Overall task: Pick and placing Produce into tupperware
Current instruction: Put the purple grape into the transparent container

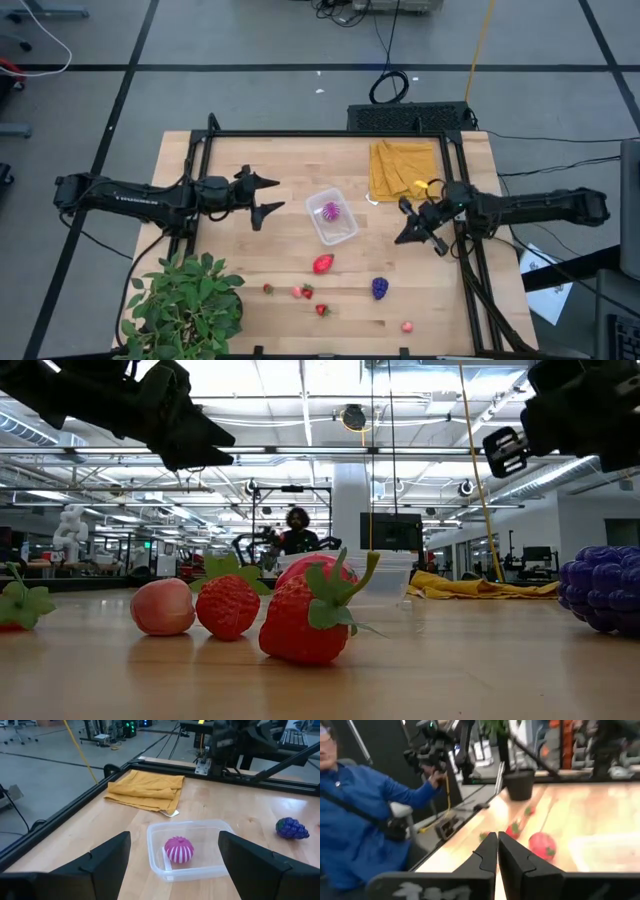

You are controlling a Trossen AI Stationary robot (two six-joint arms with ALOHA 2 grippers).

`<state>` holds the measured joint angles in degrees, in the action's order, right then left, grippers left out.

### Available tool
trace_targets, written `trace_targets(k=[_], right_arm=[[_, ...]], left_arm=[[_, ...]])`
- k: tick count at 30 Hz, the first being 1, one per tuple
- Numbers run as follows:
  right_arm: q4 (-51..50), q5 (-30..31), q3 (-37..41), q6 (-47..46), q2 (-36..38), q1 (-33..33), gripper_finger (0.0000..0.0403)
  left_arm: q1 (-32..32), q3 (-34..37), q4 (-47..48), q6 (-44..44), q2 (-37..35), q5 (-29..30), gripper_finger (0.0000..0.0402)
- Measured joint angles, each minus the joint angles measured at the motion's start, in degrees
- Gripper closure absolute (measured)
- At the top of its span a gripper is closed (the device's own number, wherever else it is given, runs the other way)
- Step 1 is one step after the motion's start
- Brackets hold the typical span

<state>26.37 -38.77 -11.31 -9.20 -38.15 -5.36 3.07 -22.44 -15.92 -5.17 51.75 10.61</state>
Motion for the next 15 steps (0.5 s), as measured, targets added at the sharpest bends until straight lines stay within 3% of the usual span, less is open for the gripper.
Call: trace_targets(k=[5, 15], right_arm=[[0.3, 6.2, -0.1, -0.6, -2.8, 3.5, 0.036], [0.4, 17.3, -0.1, 1.6, -8.7, 9.1, 0.0244]], left_arm=[[0.0, 0.0, -0.1, 0.0, 0.0, 0.0, 0.0094], [0.0, 0.0, -0.1, -1.4, 0.0, 0.0, 0.0093]])
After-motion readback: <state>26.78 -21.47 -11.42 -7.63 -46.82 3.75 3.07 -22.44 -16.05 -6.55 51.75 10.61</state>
